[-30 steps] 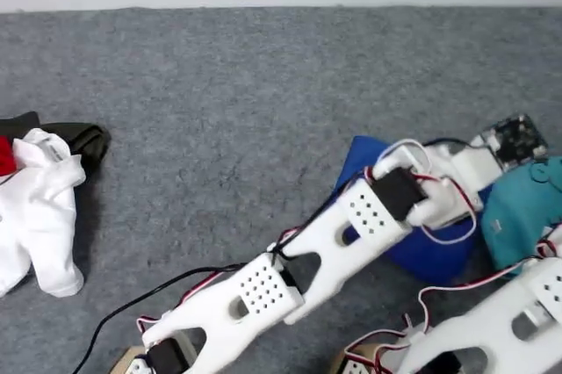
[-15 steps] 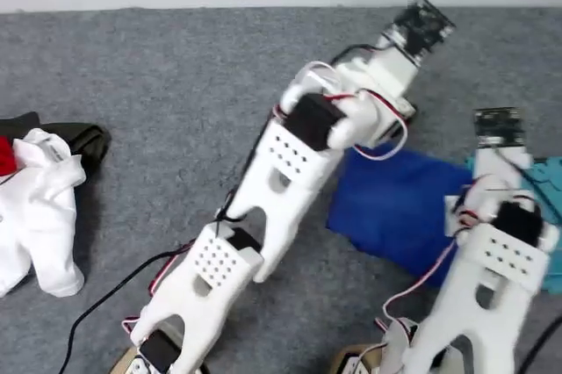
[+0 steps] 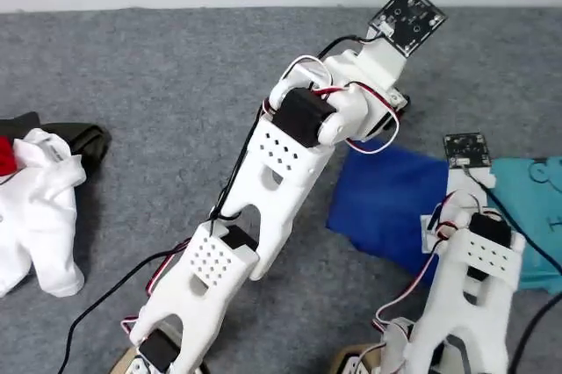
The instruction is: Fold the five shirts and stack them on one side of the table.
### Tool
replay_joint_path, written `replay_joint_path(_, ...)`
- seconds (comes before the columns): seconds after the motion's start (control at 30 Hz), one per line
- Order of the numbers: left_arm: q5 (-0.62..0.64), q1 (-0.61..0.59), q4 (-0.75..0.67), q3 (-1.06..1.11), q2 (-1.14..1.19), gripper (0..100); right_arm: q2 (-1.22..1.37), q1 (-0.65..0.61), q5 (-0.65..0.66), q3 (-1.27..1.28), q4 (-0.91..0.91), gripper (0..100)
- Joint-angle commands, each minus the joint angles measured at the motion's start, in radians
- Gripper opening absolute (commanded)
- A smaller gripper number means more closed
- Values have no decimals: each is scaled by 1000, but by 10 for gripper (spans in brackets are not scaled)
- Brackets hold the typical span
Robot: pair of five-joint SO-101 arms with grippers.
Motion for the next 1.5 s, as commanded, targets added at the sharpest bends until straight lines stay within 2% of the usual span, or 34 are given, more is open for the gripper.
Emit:
replay_joint_path(0.0,-6,-3,5,-33,-68,149,1,-10,-8,-3,-21,368)
replay_joint_path(0.3,-6,-2,69,-16,-69,149,1,-15,-11,18,-22,368)
replay_joint_path(0.53,-6,-2,74,-16,-68,149,2,-101,-11,97,-102,368)
replay_joint_path(0.67,-6,-2,74,-16,-68,149,2,-97,-11,146,-163,368)
replay_joint_path(1.03,-6,44,91,-16,-68,149,15,-35,-12,155,-177,368)
replay_joint_path(1.27,-6,97,91,-16,-75,149,285,-38,-12,95,-282,368)
replay_joint_path(1.47,-6,97,94,-18,-74,148,582,-68,-14,-192,-151,368)
